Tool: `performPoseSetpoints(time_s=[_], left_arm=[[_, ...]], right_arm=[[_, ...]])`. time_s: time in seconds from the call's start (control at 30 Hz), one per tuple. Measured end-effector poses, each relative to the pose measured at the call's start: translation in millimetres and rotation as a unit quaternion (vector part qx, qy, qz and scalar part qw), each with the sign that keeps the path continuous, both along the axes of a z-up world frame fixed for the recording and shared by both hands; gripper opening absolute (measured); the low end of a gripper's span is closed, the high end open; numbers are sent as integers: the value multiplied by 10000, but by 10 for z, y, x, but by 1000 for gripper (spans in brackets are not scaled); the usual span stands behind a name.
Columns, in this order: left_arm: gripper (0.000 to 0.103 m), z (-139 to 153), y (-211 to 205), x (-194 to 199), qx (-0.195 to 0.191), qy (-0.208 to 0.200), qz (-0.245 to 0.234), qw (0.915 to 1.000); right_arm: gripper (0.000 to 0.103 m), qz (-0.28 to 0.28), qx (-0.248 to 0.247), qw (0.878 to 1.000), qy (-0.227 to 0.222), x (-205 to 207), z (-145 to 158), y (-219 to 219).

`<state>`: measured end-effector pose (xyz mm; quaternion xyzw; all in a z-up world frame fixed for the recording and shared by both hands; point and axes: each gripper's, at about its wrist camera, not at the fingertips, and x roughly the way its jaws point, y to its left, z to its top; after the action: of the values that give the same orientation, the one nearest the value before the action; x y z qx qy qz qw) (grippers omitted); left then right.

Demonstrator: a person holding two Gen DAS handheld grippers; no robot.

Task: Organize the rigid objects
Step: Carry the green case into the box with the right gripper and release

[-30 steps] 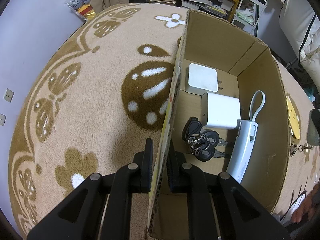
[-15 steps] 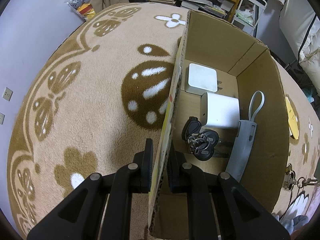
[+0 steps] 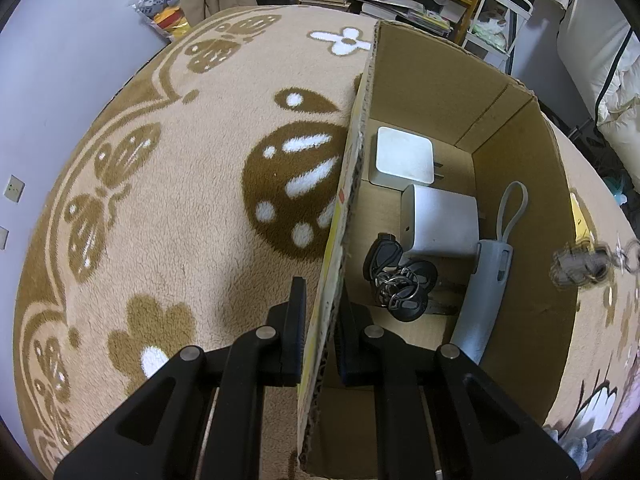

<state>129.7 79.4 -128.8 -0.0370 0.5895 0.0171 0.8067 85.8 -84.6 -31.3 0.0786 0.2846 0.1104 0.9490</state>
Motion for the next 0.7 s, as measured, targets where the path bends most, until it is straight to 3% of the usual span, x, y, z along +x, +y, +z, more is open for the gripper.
performPoseSetpoints(time_s=[0.2, 0.37, 0.7], left_arm=[[12, -8, 22, -9, -89, -16, 20, 10000], [12, -11, 11, -7, -29, -12, -11, 10000], [13, -9, 27, -18, -68, -12, -12, 10000]], right_arm=[[62, 250, 332, 9964, 736, 227, -395, 39], [62, 215, -74, 9946, 1012, 223, -620, 85], [63, 255, -172, 9971, 700, 217, -436, 23]])
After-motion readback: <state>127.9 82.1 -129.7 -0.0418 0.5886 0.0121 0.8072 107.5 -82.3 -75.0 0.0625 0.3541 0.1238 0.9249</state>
